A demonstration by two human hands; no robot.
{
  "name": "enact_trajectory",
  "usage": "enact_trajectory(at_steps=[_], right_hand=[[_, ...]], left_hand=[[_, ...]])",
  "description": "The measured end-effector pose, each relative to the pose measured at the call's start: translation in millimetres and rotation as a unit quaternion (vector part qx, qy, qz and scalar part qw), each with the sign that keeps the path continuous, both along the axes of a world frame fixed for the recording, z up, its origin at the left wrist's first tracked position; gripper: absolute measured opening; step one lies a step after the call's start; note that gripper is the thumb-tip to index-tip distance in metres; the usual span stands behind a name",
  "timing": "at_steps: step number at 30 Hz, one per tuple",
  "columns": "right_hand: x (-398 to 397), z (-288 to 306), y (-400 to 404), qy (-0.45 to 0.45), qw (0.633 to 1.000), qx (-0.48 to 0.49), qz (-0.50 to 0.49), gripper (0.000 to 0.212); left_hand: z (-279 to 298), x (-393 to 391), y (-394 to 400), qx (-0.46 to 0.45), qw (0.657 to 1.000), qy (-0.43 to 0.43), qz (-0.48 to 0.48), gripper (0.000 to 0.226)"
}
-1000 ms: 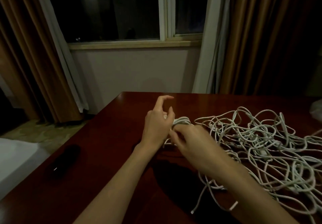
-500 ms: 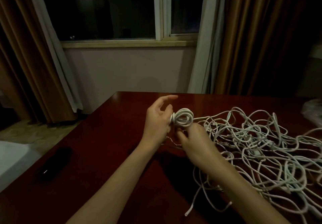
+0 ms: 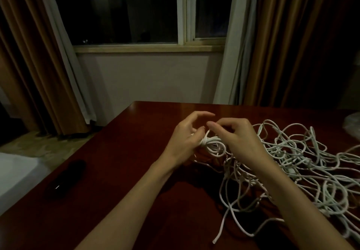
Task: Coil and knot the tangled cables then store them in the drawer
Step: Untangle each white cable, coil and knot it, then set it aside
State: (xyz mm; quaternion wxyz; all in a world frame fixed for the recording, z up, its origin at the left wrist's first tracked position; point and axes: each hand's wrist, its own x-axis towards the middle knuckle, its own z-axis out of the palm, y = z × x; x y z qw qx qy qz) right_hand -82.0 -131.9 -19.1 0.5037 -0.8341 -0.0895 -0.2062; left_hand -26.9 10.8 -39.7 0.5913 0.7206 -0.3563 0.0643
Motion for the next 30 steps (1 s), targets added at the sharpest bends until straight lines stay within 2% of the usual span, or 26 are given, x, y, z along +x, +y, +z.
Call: enact_trajectory(at_steps=[2, 4, 6, 8, 10, 12, 15, 18, 22, 26, 28, 30], right_hand=[[2.1, -5.1, 2.0, 0.060, 0.994, 0.074, 0.059, 0.021], [4.2, -11.6, 10.7, 0.061, 0.994, 0.072, 0.056, 0.020], [3.4, -19.1, 24.3, 0.037, 0.998, -0.045, -0.007, 0.032], [-4.3, -23.4, 40.4, 0.022, 0.983, -0.180, -0.032, 0.035], [-15.5, -21.8, 49.4, 0.012, 0.963, -0.267, -0.019, 0.030], [-21.5, -10.9, 47.1, 0.013, 0.955, -0.295, -0.008, 0.026], [-22.9, 9.1, 32.3, -0.010, 0.968, -0.248, -0.038, 0.025], [-15.6, 13.1, 17.0, -0.026, 0.982, -0.181, -0.053, 0.021], [2.8, 1.6, -0.2, 0.017, 0.998, -0.060, -0.026, 0.031], [8.7, -12.4, 2.2, 0.104, 0.990, 0.063, 0.065, 0.037], [8.8, -16.6, 11.2, 0.103, 0.992, 0.056, 0.046, 0.040], [5.0, -18.5, 22.4, 0.074, 0.997, -0.034, -0.011, 0.044]], left_hand=[[2.9, -1.5, -1.9, -0.067, 0.996, 0.060, -0.021, 0.033], [3.7, -0.7, -4.3, -0.108, 0.990, 0.092, -0.010, 0.032], [3.5, 1.7, -5.2, -0.137, 0.983, 0.114, 0.040, 0.031], [1.9, 4.7, -3.1, -0.127, 0.981, 0.087, 0.114, 0.031], [-3.0, 8.8, 1.8, -0.061, 0.981, 0.015, 0.184, 0.031], [-9.5, 13.1, 5.7, 0.021, 0.978, -0.036, 0.205, 0.028], [-12.8, 13.2, 6.3, 0.103, 0.978, -0.071, 0.164, 0.025], [-10.2, 9.3, 3.9, 0.118, 0.988, -0.061, 0.081, 0.025], [-4.5, 5.8, 0.3, 0.013, 0.998, 0.050, -0.020, 0.026], [1.1, 4.3, -3.7, -0.082, 0.984, 0.146, -0.064, 0.024], [-0.1, 6.8, -5.3, -0.131, 0.974, 0.176, -0.054, 0.024], [-1.7, 9.9, -6.1, -0.160, 0.968, 0.194, -0.005, 0.026]])
